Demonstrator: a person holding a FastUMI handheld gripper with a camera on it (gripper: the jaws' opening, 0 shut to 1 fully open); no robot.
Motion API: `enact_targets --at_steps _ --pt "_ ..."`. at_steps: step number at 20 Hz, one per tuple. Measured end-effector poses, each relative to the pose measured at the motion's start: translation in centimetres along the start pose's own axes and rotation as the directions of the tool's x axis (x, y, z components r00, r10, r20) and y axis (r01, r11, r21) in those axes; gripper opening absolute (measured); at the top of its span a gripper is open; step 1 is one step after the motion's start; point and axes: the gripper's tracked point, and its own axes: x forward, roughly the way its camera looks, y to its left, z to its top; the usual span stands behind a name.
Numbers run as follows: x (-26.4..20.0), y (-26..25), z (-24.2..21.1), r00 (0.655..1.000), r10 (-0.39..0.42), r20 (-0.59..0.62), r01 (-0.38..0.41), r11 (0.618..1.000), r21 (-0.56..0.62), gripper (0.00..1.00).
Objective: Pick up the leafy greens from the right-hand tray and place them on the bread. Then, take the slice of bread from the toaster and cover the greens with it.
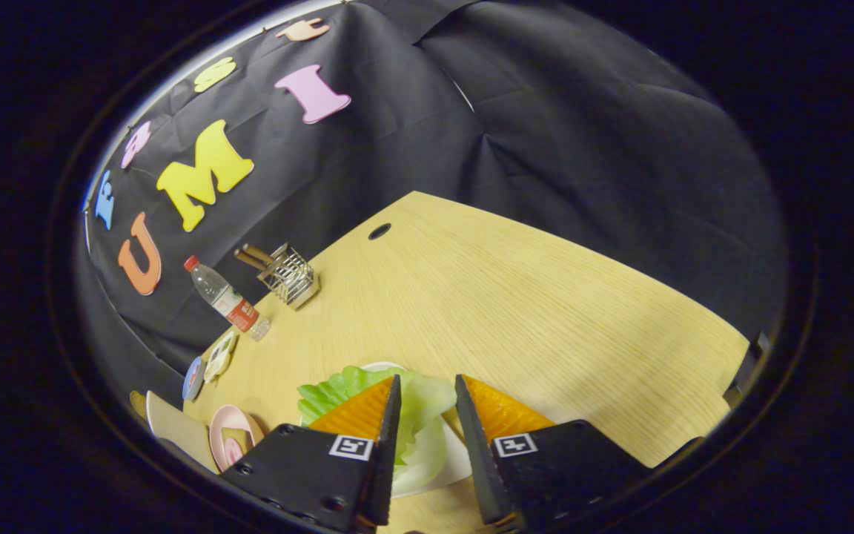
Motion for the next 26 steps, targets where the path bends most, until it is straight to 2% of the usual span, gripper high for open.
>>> enact_targets --at_steps 2,4,8,13,17,26 --pt "-0.4 -0.2 0.6 1.0 0.01 0.012 -0.01 1.0 0.014 0.17" --pt "-0.4 -0.4 0.4 1.0 -0.001 0.017 0.001 1.0 -0.024 0.04" --pt "-1.3 0.5 1.3 0.998 0.032 0.045 -0.03 0.998 -0.048 0.0" --pt "-4.6 3.9 3.0 0.987 0.121 0.106 -0.119 0.993 -0.023 0.0" --pt "-7.7 6.8 3.2 0.97 0.204 0.133 -0.207 0.978 0.005 0.0" --pt "-13.0 16.1 2.4 0.919 0.357 0.167 -0.355 0.934 -0.043 0.0"
